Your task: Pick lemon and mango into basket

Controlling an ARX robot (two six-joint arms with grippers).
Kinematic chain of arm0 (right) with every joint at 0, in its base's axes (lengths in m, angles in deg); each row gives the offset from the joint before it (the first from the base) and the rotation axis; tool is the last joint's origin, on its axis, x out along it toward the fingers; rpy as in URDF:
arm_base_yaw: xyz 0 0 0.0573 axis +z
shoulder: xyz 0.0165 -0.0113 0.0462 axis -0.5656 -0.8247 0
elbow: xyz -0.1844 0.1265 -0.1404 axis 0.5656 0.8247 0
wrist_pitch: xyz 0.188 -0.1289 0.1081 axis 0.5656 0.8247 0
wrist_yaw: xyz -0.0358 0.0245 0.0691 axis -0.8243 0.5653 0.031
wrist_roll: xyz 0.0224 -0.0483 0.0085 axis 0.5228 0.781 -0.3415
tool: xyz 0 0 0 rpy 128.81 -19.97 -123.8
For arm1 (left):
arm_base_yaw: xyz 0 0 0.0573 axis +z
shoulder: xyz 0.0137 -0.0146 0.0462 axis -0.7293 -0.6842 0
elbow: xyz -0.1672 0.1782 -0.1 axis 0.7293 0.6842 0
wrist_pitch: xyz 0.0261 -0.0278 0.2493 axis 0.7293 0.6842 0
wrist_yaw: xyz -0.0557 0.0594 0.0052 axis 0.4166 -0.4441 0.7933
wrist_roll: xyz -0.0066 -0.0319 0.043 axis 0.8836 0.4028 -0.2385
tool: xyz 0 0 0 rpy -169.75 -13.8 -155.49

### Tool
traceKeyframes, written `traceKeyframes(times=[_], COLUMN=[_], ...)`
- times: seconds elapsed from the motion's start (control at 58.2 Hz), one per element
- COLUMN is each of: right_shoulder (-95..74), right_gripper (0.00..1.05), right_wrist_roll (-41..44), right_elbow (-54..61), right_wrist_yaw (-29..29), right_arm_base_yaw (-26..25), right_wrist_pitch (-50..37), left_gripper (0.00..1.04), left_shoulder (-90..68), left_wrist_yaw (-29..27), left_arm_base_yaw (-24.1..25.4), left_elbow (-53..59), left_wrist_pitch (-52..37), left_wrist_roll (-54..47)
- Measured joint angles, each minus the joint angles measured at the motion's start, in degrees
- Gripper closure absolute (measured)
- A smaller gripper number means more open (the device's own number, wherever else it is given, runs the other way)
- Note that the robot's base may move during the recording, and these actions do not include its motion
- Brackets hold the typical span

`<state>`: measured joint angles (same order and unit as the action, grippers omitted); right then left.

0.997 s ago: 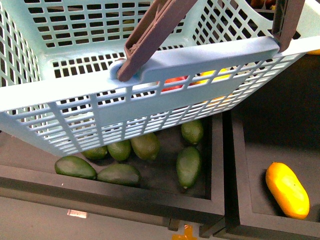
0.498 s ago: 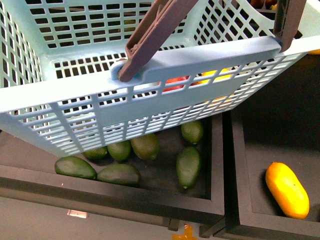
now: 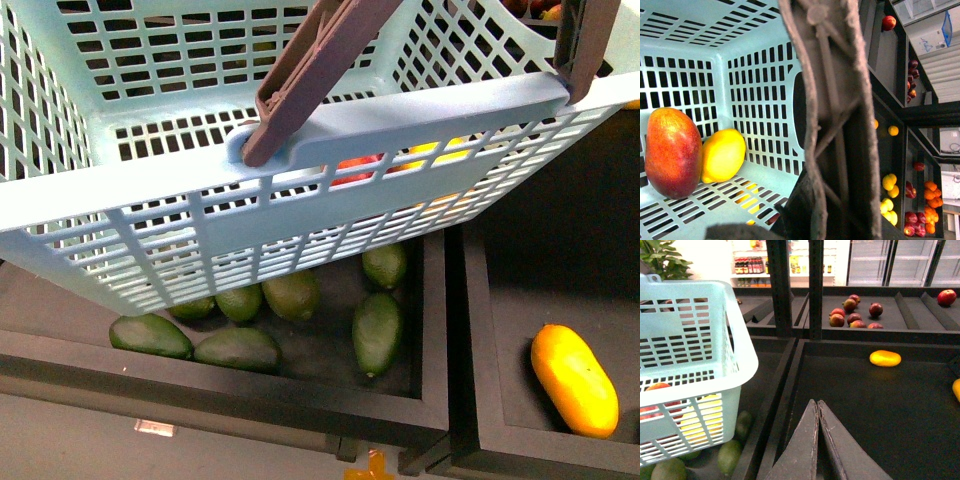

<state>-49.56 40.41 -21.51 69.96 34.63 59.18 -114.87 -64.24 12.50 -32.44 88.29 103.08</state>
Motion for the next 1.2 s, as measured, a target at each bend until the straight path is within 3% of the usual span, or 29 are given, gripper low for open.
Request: traceKeyframes(times=[0.412,0.516,0.722,1.1,1.203], right_shoulder=[7.43,14.67,16.96,17.11,17.14], right_gripper=[1.03,1.03,1.02,0.1,0.09], right_wrist_roll=[-0.02,0.0,0.09,0.09,0.09], right_elbow=[0.0,0.0,0.0,0.0,0.0], right_wrist_yaw=[0.0,-0.07,-0.04,-0.26,-0.22], right_arm_base_yaw=[0.0,0.0,0.0,0.0,0.0], right_wrist_pitch=[7.41,16.39,17.33,17.44,17.44], left_gripper=[1.0,1.0,1.0,1.0,1.0], left_shoulder=[0.0,0.0,0.0,-0.02,-0.02], left_wrist_yaw=[-0.02,0.02,-0.09,-0.07,1.51], left_arm_base_yaw=[0.0,0.0,0.0,-0.35,-0.76], left_elbow=[0.0,0.0,0.0,0.0,0.0], left_wrist_pitch=[0.0,0.0,0.0,0.0,0.0], left_wrist_roll=[0.02,0.02,-0.15,-0.17,0.5])
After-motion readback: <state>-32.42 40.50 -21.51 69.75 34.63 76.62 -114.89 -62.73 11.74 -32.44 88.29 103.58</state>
